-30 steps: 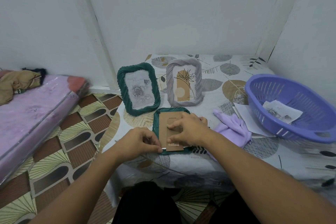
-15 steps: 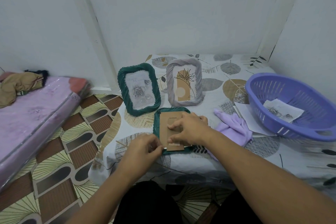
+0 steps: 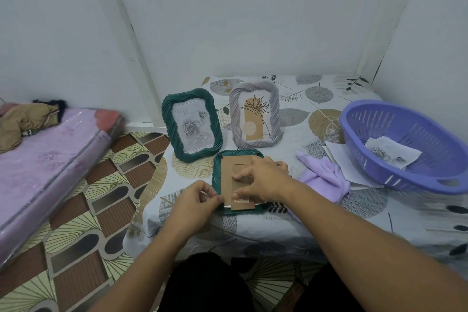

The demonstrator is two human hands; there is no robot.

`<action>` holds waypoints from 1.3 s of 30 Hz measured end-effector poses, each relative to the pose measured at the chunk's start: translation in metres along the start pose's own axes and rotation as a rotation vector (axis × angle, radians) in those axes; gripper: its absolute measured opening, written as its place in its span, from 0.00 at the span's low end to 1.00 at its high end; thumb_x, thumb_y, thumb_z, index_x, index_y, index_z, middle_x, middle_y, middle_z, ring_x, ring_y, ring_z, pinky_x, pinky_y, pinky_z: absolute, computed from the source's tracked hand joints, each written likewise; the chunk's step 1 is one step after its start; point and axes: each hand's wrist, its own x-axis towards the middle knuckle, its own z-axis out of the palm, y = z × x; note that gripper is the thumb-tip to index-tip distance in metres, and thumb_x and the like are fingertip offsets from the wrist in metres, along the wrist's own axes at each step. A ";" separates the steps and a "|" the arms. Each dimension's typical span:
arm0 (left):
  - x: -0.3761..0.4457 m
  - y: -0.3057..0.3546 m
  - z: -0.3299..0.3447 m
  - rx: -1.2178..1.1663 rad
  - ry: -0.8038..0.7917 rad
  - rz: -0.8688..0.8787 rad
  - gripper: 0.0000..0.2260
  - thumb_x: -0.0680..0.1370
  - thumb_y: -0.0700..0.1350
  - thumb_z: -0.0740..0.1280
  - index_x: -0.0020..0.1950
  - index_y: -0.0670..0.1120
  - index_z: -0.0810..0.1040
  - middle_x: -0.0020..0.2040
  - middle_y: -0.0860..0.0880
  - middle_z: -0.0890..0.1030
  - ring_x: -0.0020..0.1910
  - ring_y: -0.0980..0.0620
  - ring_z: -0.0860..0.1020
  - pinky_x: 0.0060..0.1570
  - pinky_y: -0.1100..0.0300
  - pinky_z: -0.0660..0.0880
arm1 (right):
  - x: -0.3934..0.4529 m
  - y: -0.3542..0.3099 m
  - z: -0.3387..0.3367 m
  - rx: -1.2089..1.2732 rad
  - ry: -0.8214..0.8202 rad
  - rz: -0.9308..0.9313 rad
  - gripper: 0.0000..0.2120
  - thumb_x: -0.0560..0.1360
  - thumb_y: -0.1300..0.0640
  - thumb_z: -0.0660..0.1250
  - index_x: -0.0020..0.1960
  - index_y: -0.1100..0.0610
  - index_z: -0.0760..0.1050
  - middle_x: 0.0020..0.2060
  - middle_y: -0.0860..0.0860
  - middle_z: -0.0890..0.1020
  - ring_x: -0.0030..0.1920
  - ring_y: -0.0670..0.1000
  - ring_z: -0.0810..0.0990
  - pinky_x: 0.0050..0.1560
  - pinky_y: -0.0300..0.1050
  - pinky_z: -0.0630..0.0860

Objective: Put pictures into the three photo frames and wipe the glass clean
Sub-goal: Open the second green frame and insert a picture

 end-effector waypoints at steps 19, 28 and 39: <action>0.042 0.015 0.013 -0.085 -0.269 0.116 0.13 0.73 0.46 0.79 0.56 0.54 0.85 0.35 0.52 0.73 0.35 0.55 0.73 0.37 0.61 0.70 | -0.005 0.024 -0.017 0.089 -0.002 -0.062 0.11 0.79 0.42 0.65 0.60 0.37 0.81 0.62 0.37 0.81 0.66 0.44 0.74 0.76 0.65 0.45; 0.049 0.017 0.016 -0.122 -0.295 0.031 0.13 0.72 0.42 0.79 0.54 0.51 0.86 0.35 0.53 0.75 0.35 0.54 0.75 0.40 0.62 0.72 | -0.015 0.033 -0.032 0.026 -0.084 -0.145 0.14 0.64 0.35 0.77 0.47 0.38 0.84 0.55 0.37 0.84 0.55 0.42 0.78 0.69 0.58 0.60; 0.050 0.019 0.016 -0.132 -0.307 0.006 0.12 0.72 0.41 0.79 0.55 0.50 0.86 0.27 0.59 0.76 0.31 0.59 0.75 0.37 0.66 0.72 | -0.022 0.033 -0.021 -0.022 -0.003 -0.170 0.14 0.64 0.41 0.76 0.48 0.43 0.82 0.54 0.37 0.83 0.54 0.43 0.77 0.73 0.61 0.50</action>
